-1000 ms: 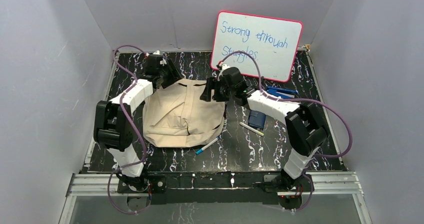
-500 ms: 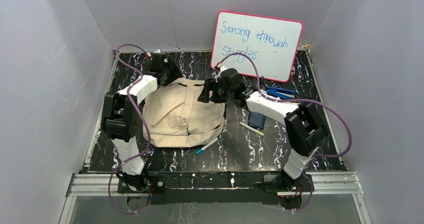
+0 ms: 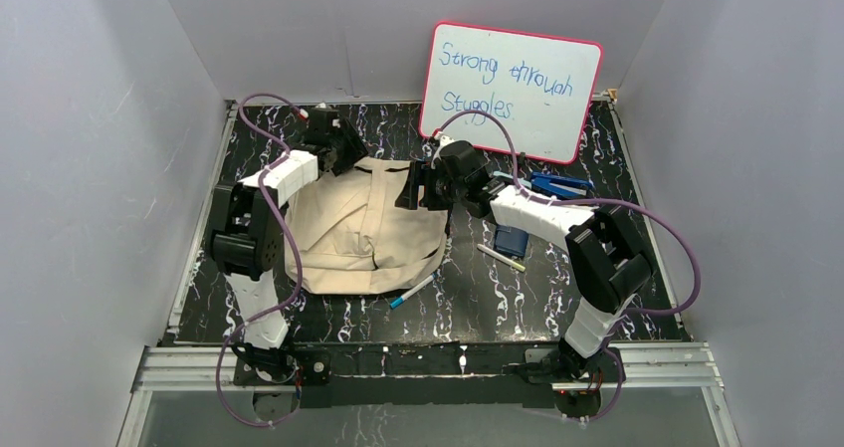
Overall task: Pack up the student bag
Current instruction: Adjust the student bag at the center of the board, then unzip the student bag at the center of the board.
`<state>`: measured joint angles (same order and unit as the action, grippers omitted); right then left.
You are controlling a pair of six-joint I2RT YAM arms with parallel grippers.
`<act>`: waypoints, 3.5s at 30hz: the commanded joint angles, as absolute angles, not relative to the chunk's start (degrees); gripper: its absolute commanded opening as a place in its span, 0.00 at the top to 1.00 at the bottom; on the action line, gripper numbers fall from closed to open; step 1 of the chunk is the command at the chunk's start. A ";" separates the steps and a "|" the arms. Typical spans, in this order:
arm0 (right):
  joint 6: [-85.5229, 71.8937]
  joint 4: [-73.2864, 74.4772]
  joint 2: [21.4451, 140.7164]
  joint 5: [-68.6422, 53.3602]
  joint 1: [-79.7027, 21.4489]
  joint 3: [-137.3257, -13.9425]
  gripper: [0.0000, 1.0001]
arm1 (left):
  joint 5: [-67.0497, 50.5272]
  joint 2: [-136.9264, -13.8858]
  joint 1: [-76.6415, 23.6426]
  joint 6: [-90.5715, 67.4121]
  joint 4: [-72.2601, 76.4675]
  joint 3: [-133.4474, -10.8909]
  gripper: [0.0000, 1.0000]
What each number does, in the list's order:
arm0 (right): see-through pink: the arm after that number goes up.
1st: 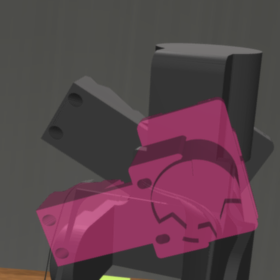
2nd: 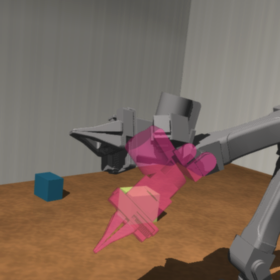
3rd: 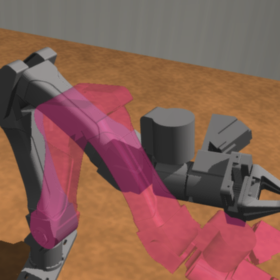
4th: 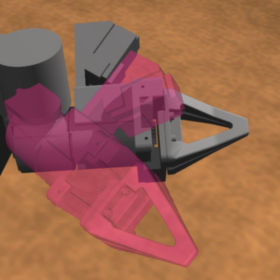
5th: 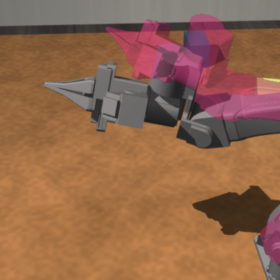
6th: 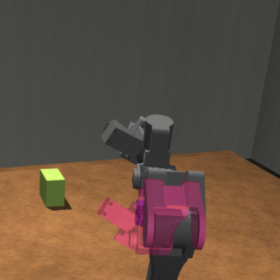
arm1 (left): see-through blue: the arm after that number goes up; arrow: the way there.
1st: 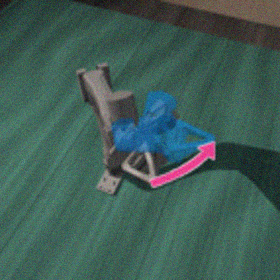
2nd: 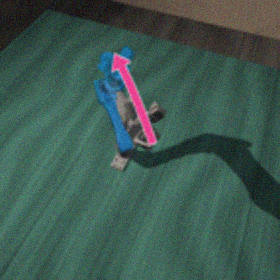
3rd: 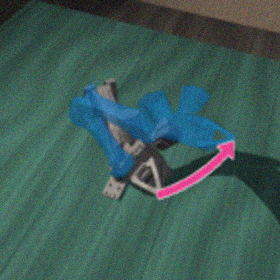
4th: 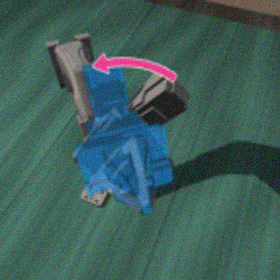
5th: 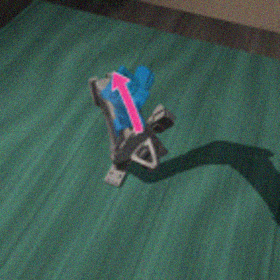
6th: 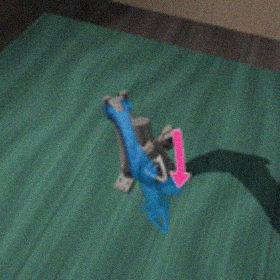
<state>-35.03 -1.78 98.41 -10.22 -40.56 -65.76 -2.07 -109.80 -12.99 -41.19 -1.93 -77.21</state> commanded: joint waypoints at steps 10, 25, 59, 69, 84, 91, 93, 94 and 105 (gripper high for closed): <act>-35.60 -3.00 96.19 -9.40 -40.47 -65.65 0.22 | -4.28 -111.33 -14.45 -42.29 -2.90 -79.57 0.67; -35.28 -2.18 97.10 -8.49 -40.47 -66.42 0.20 | -2.92 -109.74 -14.49 -40.13 -3.09 -79.65 1.00; -40.01 -6.08 113.55 -22.68 -36.65 -84.50 0.17 | -5.64 -77.76 -16.66 -40.42 -0.83 -48.55 1.00; -41.76 -6.26 122.53 -27.82 -36.67 -94.59 0.24 | -6.40 -76.37 -16.70 -39.78 -0.89 -46.75 1.00; -41.04 -4.39 128.39 -29.75 -38.41 -101.09 0.31 | -8.04 -78.25 -16.87 -38.80 -0.42 -47.86 1.00; -41.55 -3.75 130.84 -29.04 -38.66 -103.09 0.48 | -8.03 -77.38 -16.88 -38.19 -0.53 -47.31 1.00; -41.49 -4.15 131.11 -29.07 -38.59 -103.18 0.62 | -8.17 -77.19 -16.92 -38.02 -0.68 -47.01 1.00; -41.48 -4.42 131.20 -29.17 -38.52 -103.25 0.68 | -8.17 -77.09 -16.84 -37.85 -0.82 -46.83 1.00; -44.09 -7.75 129.27 -24.37 -37.44 -99.95 1.00 | -9.18 -71.94 -16.96 -38.73 -3.71 -42.89 1.00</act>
